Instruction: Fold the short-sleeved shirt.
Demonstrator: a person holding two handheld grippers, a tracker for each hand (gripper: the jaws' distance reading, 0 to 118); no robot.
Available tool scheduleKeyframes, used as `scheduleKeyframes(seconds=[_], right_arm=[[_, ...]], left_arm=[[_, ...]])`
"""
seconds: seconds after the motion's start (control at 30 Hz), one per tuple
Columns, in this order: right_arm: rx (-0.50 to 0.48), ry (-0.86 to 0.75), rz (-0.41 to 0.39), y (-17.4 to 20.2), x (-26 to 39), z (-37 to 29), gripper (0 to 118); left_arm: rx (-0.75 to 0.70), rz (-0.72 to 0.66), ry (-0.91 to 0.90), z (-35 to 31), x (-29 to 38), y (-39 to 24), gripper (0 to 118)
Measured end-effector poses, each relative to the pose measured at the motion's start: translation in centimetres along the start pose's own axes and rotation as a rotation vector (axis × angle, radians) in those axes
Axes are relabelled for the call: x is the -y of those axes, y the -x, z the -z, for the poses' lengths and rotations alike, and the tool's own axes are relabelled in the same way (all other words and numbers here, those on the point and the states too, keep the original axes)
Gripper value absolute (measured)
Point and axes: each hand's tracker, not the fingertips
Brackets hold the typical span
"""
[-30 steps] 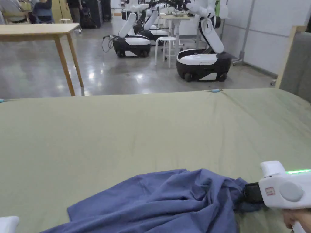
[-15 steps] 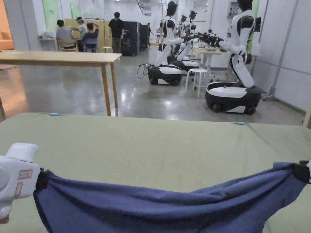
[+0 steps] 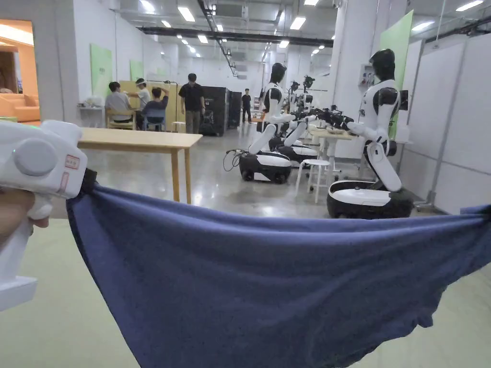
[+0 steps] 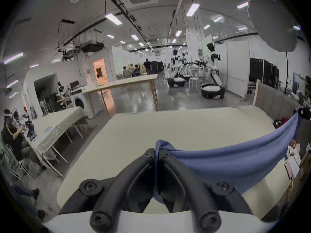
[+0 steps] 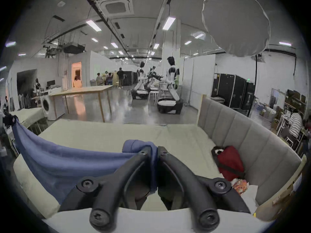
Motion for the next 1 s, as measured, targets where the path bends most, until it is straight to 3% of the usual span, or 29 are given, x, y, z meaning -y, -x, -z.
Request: scheduleKeyframes(seconds=[0.37,0.57,0.8,0.9,1.0], right_arm=[[0.082,-0.05,-0.023,0.1,-10.0,6.8,8],[0.105,-0.045,-0.002,1.1,-11.2,12.3,8],[0.089,0.093,0.027,2.1,-2.7,18.0,8],[0.065,0.164,-0.018,2.2,3.8,18.0,8],[0.048,0.23,-0.031,1.9,10.1,16.1,8]], left_arm=[[-0.076,-0.015,-0.057,5.7,-9.1,-3.0,1],[-0.12,-0.035,-0.08,10.9,-10.1,-4.7,1],[-0.104,-0.01,0.014,16.2,-2.6,-6.7,0],[-0.057,-0.039,0.065,16.7,2.7,-6.8,1],[-0.062,0.055,0.138,15.9,8.2,-7.2,0]])
